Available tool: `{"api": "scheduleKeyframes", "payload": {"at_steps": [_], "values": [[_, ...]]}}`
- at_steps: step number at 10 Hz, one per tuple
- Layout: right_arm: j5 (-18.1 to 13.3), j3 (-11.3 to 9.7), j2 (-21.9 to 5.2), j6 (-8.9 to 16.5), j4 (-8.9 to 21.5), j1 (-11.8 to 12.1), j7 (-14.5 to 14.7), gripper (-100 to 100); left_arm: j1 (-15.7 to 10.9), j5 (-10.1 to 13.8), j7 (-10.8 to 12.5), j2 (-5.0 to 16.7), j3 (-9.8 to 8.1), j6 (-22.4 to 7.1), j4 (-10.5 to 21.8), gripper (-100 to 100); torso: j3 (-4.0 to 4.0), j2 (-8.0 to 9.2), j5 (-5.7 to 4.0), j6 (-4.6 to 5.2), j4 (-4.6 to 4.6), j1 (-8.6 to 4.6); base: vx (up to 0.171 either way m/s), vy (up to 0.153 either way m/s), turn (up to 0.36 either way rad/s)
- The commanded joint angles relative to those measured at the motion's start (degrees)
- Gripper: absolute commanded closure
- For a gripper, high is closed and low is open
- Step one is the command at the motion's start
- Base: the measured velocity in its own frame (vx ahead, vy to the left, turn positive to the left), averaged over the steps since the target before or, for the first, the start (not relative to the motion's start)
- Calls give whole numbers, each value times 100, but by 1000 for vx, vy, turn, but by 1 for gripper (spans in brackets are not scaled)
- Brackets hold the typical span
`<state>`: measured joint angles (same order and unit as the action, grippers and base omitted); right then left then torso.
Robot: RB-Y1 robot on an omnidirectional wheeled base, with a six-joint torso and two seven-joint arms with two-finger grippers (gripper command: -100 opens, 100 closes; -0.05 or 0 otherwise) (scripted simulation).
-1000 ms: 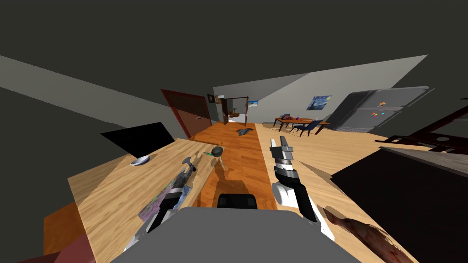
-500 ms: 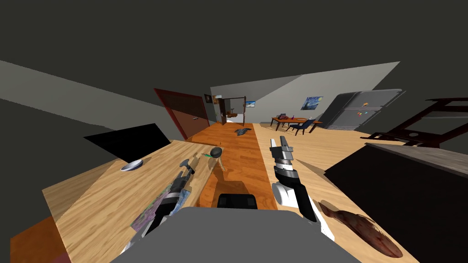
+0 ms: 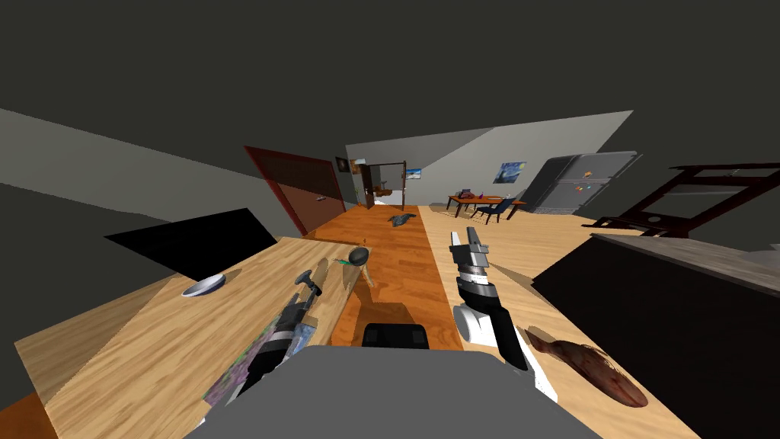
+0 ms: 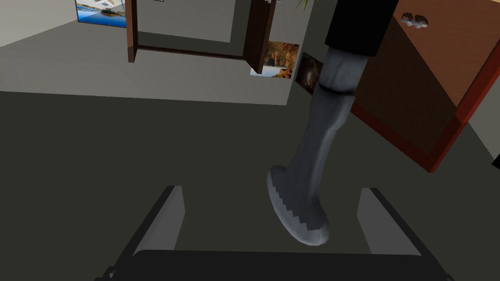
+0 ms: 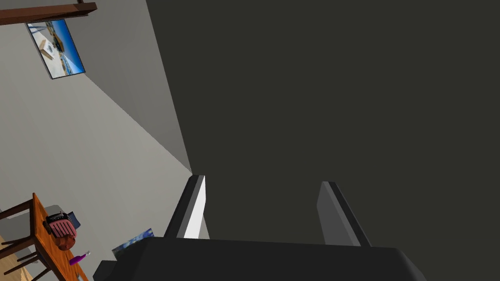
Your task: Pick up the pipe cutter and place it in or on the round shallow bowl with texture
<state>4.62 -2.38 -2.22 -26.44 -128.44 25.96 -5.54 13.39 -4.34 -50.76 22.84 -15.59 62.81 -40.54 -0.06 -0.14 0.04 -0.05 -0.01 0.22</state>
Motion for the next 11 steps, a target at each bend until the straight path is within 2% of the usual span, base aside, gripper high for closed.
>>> {"api": "scheduleKeyframes", "payload": {"at_steps": [1, 4, 8, 10, 11], "values": [[0, 0, 0, 0, 0, 0, 0, 0, -49, -9, -81, 55, -18, 65, 216, -100, 0, 0, 0, 0, 0, 0, 27, 41, -34], [0, 0, 0, 0, 0, 0, 0, 0, -106, -45, -312, 149, -59, 225, 607, -100, 0, 0, -1, -1, 0, -8, 24, 28, -59], [0, 0, 0, 0, 0, 1, 0, 0, -210, -127, -672, 315, -92, 465, 1388, -100, -10, -18, -1, 1, -4, -8, 64, 32, -84], [0, 0, 0, 0, 0, 1, 0, 0, -221, -136, -701, 328, -91, 485, 1449, -100, -12, -21, -3, 0, -4, -16, 63, 5, -36], [0, 0, 0, 0, 0, 1, 0, 0, -187, -132, -684, 321, -92, 445, 1368, -100, -9, -14, -3, -1, -3, -20, 16, 0, 3]]}}
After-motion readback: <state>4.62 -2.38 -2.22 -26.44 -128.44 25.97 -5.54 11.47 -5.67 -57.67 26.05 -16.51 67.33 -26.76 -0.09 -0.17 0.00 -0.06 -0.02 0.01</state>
